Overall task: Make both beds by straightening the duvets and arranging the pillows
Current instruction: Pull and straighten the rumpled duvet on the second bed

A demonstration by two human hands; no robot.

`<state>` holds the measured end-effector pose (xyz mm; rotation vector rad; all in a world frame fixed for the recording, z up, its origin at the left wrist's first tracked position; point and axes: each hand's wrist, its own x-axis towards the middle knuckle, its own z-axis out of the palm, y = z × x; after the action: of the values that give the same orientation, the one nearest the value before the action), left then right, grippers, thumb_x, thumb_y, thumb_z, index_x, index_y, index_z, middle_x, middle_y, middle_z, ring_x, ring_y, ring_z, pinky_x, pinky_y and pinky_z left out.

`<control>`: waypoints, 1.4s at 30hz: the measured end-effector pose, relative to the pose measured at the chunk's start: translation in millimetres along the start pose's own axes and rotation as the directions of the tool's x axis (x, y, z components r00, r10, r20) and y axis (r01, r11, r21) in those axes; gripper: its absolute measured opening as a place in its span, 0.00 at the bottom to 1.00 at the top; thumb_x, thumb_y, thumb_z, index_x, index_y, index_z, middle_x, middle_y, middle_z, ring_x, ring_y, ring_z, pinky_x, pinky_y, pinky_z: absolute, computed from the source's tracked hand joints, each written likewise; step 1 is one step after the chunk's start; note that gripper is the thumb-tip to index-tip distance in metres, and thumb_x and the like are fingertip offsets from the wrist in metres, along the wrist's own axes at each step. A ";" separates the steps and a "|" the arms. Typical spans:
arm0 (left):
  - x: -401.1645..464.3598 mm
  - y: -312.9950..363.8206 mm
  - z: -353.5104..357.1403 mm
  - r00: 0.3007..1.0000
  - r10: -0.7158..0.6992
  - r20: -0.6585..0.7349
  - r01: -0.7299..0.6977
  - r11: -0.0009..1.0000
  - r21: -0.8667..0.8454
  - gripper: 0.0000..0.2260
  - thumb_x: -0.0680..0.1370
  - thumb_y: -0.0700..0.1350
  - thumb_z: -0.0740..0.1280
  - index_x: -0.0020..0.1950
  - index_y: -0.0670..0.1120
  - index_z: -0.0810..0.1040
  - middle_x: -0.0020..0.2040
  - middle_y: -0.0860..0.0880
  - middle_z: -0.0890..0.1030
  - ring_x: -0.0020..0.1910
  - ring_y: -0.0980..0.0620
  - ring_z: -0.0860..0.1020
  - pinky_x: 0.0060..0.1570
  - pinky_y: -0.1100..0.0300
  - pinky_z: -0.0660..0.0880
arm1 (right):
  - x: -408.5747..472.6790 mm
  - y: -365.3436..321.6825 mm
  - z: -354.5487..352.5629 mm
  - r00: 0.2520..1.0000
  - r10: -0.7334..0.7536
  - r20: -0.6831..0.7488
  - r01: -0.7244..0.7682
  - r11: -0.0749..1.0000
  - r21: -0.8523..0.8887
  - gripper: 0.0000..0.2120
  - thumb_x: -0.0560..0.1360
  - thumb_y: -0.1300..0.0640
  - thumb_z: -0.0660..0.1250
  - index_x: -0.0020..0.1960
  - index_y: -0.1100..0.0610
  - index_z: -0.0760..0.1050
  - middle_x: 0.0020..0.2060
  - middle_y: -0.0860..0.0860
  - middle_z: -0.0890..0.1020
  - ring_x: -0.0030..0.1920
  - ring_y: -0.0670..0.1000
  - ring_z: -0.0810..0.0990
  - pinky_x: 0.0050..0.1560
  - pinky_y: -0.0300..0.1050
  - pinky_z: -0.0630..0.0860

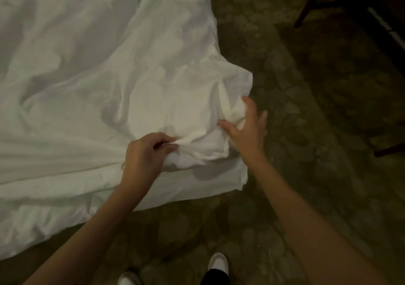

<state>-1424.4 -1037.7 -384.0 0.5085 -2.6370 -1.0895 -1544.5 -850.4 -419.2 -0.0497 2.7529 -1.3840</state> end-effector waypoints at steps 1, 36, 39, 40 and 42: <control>5.3 9.0 -0.3 1.000 0.000 -0.019 -0.001 1.000 -0.008 0.03 0.71 0.38 0.74 0.44 0.41 0.84 0.38 0.54 0.80 0.38 0.54 0.78 0.41 0.73 0.68 | 10.4 -4.4 -8.5 1.000 -0.010 -0.009 0.010 1.000 -0.029 0.40 0.67 0.40 0.74 0.73 0.44 0.59 0.63 0.57 0.62 0.65 0.58 0.63 0.68 0.61 0.59; -21.9 -43.1 74.4 0.917 0.303 0.260 -0.374 0.880 0.292 0.43 0.63 0.35 0.78 0.73 0.49 0.63 0.71 0.49 0.69 0.70 0.53 0.64 0.69 0.57 0.56 | 45.9 51.0 -55.1 0.980 0.012 0.199 -0.019 0.999 0.033 0.44 0.65 0.49 0.77 0.72 0.53 0.55 0.68 0.53 0.69 0.63 0.55 0.71 0.60 0.47 0.68; -12.4 -30.0 78.0 0.925 0.323 0.199 -0.377 0.843 0.385 0.40 0.64 0.32 0.76 0.73 0.47 0.65 0.71 0.47 0.71 0.71 0.50 0.64 0.69 0.55 0.57 | 70.1 58.4 -86.1 0.990 -0.006 0.139 0.017 0.997 -0.082 0.43 0.65 0.47 0.77 0.71 0.55 0.57 0.67 0.56 0.70 0.64 0.59 0.72 0.62 0.49 0.67; -10.8 -27.5 79.4 0.930 0.318 0.187 -0.368 0.830 0.419 0.39 0.65 0.32 0.74 0.73 0.47 0.66 0.71 0.47 0.70 0.72 0.50 0.64 0.70 0.53 0.57 | 76.8 65.4 -92.8 0.994 -0.001 0.114 0.013 0.994 -0.104 0.44 0.64 0.47 0.78 0.71 0.56 0.58 0.67 0.57 0.71 0.64 0.59 0.72 0.62 0.49 0.67; -9.5 -27.3 81.0 0.938 0.296 0.179 -0.346 0.804 0.484 0.38 0.65 0.33 0.72 0.73 0.48 0.66 0.71 0.47 0.70 0.72 0.49 0.66 0.70 0.52 0.57 | 83.3 79.3 -96.1 0.996 0.025 0.084 -0.014 0.991 -0.130 0.45 0.64 0.47 0.78 0.71 0.58 0.57 0.66 0.59 0.71 0.63 0.61 0.72 0.62 0.50 0.67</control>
<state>-1437.9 -1000.7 -460.5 0.0789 -2.9445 -0.3088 -1634.3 -730.7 -428.9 -0.0855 2.7601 -1.1688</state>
